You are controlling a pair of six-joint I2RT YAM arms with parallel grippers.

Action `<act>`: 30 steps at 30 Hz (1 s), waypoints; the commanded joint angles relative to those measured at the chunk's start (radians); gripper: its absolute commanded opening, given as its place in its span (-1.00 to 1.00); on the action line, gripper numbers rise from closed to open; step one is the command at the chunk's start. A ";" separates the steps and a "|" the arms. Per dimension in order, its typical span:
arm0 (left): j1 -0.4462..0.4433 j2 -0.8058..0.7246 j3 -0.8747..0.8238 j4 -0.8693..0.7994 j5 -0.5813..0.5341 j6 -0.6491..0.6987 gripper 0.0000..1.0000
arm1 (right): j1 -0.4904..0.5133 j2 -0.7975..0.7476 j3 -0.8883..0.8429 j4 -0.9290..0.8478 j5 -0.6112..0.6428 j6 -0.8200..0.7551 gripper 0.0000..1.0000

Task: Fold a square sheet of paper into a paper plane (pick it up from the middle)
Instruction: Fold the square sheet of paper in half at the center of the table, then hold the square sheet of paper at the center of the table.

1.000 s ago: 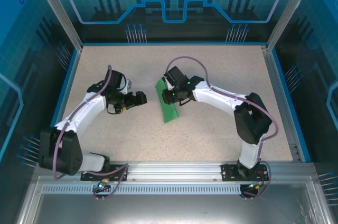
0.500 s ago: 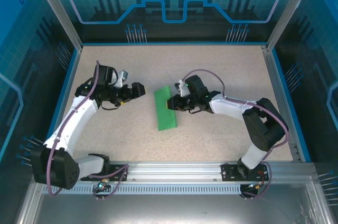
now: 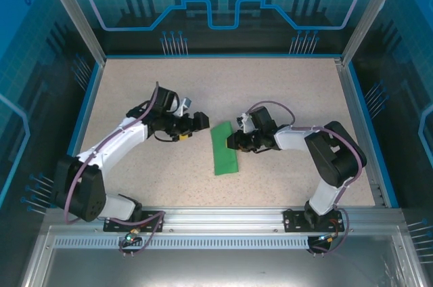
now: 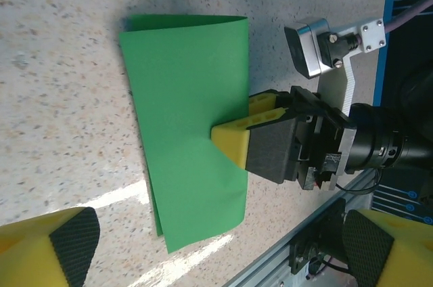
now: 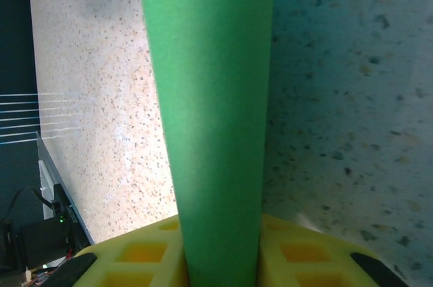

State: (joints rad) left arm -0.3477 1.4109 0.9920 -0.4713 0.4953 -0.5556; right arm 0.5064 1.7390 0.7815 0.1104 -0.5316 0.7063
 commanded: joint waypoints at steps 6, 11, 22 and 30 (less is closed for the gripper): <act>-0.064 0.091 -0.030 0.108 -0.026 -0.093 0.81 | -0.028 0.006 -0.051 0.051 0.016 -0.006 -0.38; -0.104 0.135 -0.031 0.129 -0.065 -0.116 0.66 | -0.034 -0.008 -0.080 0.069 0.044 0.007 -0.32; -0.184 0.253 -0.005 0.133 -0.135 -0.095 0.20 | -0.046 -0.042 -0.120 0.092 0.087 0.030 -0.25; -0.221 0.343 0.045 0.155 -0.132 -0.090 -0.17 | -0.048 -0.033 -0.136 0.138 0.080 0.070 -0.25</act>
State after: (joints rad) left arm -0.5583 1.7294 0.9993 -0.3344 0.3706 -0.6521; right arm 0.4816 1.7096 0.6674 0.2459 -0.4862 0.7605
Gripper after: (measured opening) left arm 0.426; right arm 0.372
